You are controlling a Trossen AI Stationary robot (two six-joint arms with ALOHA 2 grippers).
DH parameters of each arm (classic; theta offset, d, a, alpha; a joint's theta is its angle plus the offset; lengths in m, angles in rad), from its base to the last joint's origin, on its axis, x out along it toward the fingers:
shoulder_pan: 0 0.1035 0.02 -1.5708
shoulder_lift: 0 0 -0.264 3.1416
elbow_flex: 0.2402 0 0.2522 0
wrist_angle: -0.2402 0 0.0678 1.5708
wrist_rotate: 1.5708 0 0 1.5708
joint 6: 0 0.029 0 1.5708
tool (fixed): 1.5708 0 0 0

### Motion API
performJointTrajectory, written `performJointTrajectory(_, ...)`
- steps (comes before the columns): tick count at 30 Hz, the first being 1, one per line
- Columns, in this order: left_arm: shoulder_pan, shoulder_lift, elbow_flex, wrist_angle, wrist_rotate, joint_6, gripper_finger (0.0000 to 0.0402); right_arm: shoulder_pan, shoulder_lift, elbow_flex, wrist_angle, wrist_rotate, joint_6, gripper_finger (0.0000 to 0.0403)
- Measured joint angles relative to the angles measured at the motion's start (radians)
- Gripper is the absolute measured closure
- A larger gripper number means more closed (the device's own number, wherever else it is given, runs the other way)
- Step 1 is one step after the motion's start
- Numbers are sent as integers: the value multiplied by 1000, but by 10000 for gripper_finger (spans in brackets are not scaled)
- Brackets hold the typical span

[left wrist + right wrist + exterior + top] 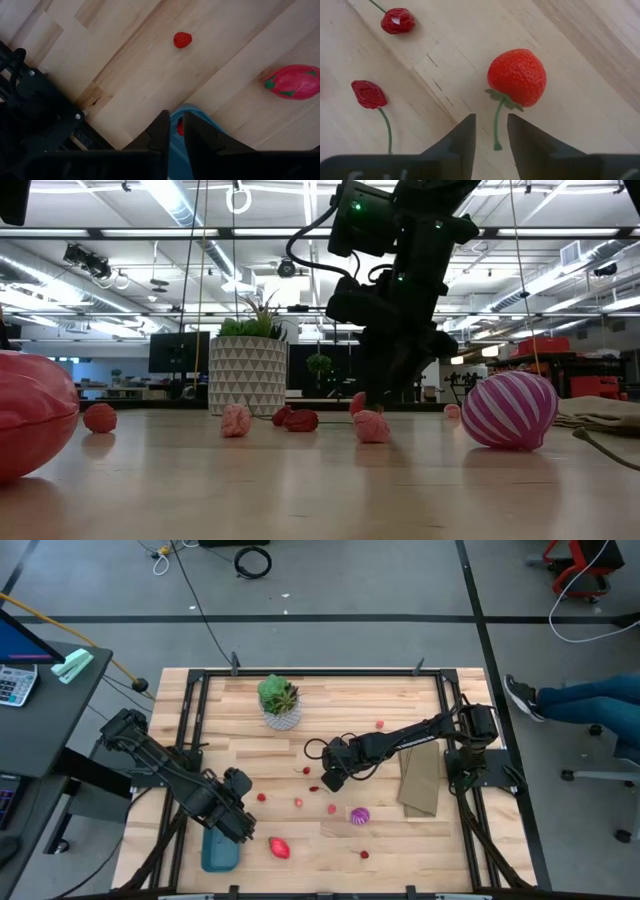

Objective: Pick and placing Produce into tupperware
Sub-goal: Put the strawberry into the bin

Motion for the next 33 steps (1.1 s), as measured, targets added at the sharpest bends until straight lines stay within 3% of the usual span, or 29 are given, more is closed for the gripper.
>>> performJointTrajectory(15, 0, 0, 0, 0, -7, -1, 340, 0, -1, 0, -9, 0, 24, 392)
performJointTrajectory(22, -1, 0, 0, 1, -81, -6, 349, 32, -1, 0, 30, -3, 15, 398)
performJointTrajectory(26, -1, 0, 0, 1, -95, -28, 356, 85, -1, 0, 206, -62, -24, 399)
performJointTrajectory(33, -4, -43, 0, -32, -97, -33, 369, 184, -2, 0, 739, -191, -26, 400)
